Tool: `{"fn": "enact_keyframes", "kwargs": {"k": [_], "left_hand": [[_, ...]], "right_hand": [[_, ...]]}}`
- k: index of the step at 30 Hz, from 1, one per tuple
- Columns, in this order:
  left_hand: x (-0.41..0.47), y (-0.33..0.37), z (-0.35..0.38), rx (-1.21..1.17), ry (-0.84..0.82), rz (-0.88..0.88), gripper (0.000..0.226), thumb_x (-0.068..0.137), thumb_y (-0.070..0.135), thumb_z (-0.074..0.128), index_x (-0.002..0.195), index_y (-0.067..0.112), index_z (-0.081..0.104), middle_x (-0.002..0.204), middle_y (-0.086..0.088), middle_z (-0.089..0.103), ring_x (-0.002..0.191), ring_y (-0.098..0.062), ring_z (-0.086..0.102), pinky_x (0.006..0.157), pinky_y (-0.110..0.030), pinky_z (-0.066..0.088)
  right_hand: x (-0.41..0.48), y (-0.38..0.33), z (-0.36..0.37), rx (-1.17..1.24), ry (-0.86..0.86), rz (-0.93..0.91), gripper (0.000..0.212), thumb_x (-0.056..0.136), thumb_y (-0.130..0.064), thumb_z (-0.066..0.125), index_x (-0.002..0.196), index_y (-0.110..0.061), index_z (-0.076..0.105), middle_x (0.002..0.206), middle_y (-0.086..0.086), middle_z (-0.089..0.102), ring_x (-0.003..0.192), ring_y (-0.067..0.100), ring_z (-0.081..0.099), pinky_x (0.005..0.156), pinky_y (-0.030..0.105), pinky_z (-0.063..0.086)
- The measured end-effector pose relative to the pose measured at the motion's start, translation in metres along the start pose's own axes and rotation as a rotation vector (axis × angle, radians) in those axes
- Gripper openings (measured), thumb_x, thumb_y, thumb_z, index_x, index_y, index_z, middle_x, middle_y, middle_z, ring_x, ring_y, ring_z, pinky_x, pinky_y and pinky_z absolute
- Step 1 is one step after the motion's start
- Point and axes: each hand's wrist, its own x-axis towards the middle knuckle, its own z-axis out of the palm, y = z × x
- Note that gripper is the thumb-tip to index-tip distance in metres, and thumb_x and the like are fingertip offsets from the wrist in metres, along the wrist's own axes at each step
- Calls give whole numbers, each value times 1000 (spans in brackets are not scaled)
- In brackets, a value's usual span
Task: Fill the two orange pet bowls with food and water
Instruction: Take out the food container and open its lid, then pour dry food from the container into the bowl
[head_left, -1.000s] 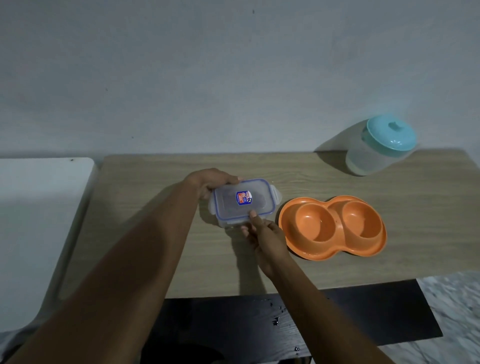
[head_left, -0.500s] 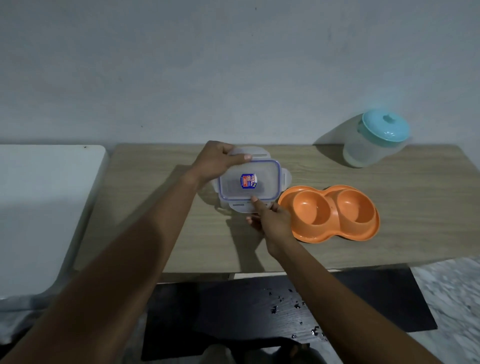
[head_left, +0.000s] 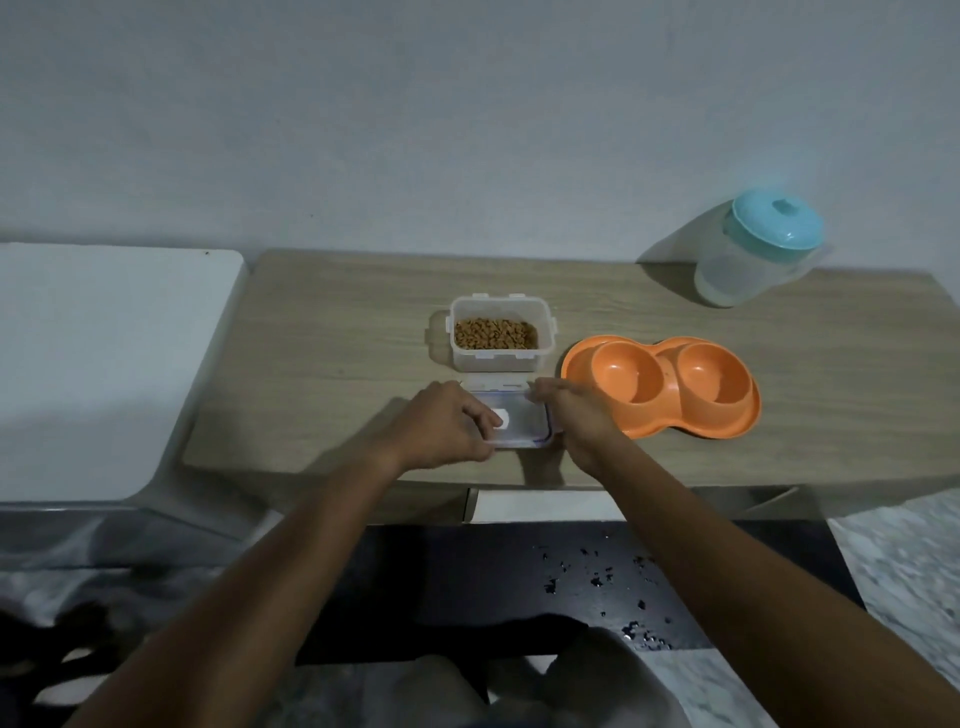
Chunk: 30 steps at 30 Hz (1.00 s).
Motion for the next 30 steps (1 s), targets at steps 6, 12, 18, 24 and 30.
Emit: {"fn": "enact_keyframes", "kwargs": {"k": [6,12,18,24,30], "left_hand": [[5,1,10,-9,48,-13,25,71,41,86,90,26,79,95,17,74,89,0,66,73,-14,49],[49,-4,-2,-139,715,-275,30,85,41,71,107,21,71,106,2,71,94,-18,67,77,-29,51],[82,0,-12,-626,430,-480,23,85,7,64,104,13,73,96,-14,76,63,-20,75,68,-36,64],[74,46,-14,-716,447,-420,15,88,2,68,101,8,74,84,-11,75,62,-23,76,64,-31,64],[81,107,-2,-830,328,-289,15,89,-3,61,102,0,68,94,-21,73,73,-34,76,77,-39,63]], "right_hand": [[1,18,5,-951,144,-532,34,77,-6,66,110,-5,75,103,17,74,96,35,68,75,30,44],[-6,23,6,-1116,243,-672,23,81,-10,65,102,-9,74,99,12,69,93,31,60,75,37,49],[-6,-7,-15,-829,258,-573,34,91,-29,68,120,-11,72,118,12,71,113,28,62,90,36,47],[-3,-53,-56,-346,265,-315,50,95,-45,64,136,-18,62,127,6,67,114,25,62,99,40,50],[-13,-76,-108,116,-8,-85,44,101,-45,54,137,-21,55,131,13,63,103,33,68,82,46,58]]}}
